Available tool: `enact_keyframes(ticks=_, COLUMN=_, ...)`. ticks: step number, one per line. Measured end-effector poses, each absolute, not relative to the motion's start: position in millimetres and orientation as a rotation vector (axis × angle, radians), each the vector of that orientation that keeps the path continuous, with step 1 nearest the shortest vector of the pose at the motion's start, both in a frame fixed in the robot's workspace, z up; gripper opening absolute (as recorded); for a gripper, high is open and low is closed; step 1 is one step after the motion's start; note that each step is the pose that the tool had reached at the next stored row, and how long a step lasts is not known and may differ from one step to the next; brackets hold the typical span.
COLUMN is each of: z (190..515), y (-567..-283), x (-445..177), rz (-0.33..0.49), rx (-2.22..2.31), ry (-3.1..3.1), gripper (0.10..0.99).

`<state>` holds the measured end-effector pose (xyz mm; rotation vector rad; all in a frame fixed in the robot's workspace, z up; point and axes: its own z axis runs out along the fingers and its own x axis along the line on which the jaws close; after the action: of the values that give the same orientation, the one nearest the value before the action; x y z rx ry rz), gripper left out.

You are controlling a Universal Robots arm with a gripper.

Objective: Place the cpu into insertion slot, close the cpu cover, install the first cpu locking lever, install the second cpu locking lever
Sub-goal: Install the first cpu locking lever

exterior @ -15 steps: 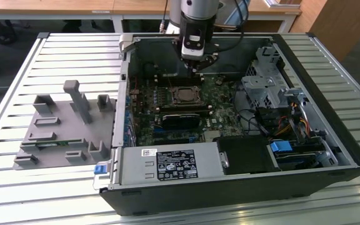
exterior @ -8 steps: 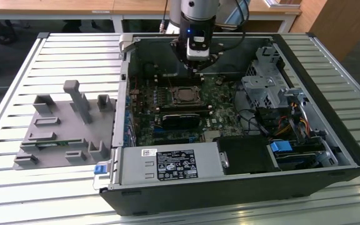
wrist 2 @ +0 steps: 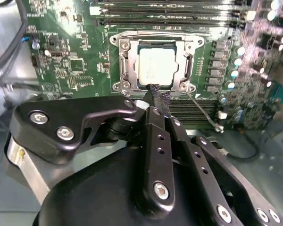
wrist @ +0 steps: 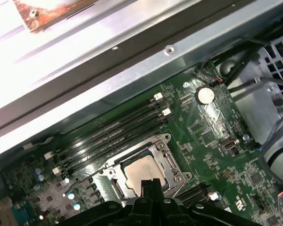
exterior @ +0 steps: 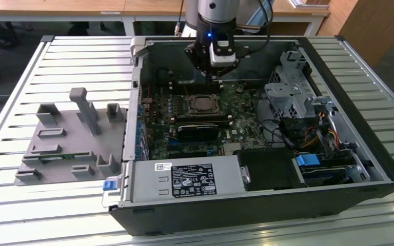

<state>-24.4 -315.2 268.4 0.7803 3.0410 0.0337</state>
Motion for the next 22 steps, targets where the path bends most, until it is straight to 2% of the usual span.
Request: enact_keyframes(ticks=22, z=266.6, y=-315.2, x=-24.4, rz=0.034, rx=0.16, ry=3.14, gripper=0.106)
